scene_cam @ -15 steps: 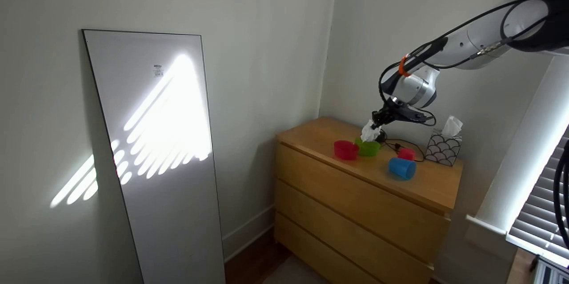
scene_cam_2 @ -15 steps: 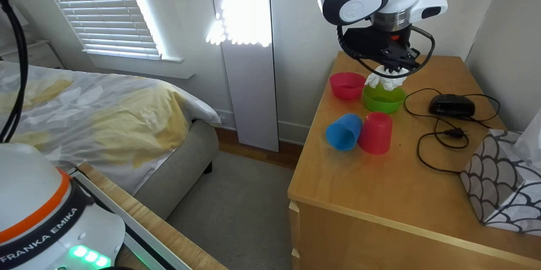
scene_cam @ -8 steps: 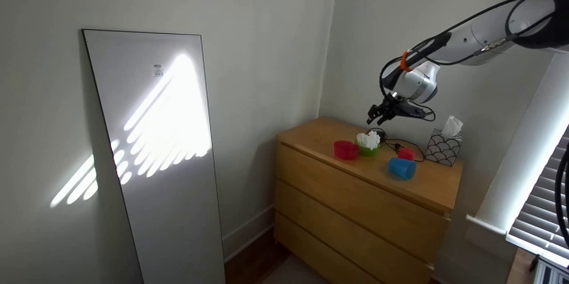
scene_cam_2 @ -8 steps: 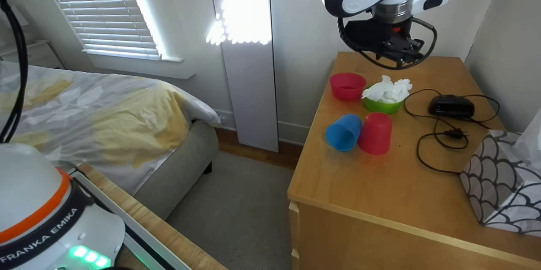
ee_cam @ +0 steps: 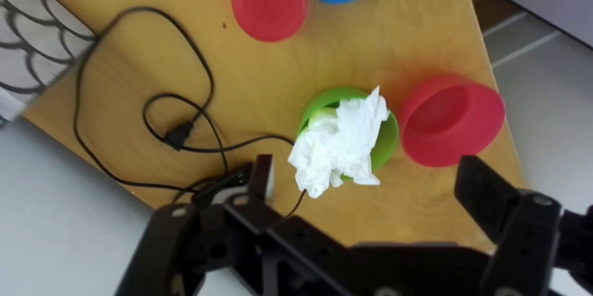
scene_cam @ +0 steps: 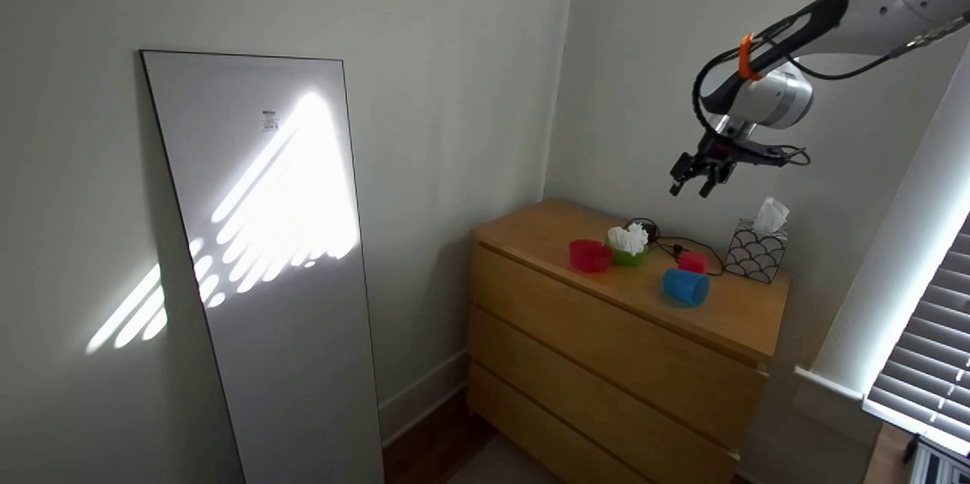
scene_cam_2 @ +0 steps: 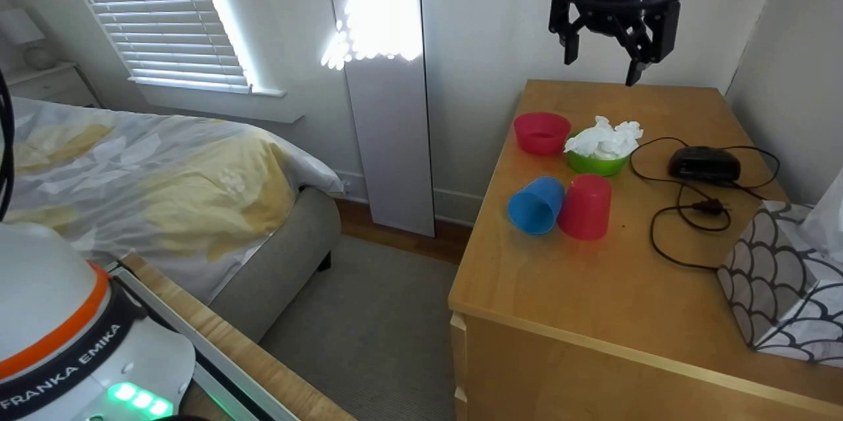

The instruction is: Remove the cloth from the blue cup, then put it in the green bowl

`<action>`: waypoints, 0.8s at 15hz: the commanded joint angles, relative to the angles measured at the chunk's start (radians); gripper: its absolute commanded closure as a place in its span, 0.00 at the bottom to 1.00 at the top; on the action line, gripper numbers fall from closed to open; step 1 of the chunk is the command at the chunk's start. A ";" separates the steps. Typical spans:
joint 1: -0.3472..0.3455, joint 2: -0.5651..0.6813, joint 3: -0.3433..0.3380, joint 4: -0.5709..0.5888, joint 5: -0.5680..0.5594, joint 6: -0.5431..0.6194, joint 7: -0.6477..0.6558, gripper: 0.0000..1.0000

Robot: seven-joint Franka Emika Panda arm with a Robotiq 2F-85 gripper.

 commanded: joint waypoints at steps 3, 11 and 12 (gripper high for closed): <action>0.083 -0.307 -0.127 -0.225 -0.179 -0.180 0.153 0.00; 0.109 -0.376 -0.176 -0.246 -0.207 -0.214 0.158 0.00; 0.110 -0.375 -0.175 -0.249 -0.207 -0.214 0.160 0.00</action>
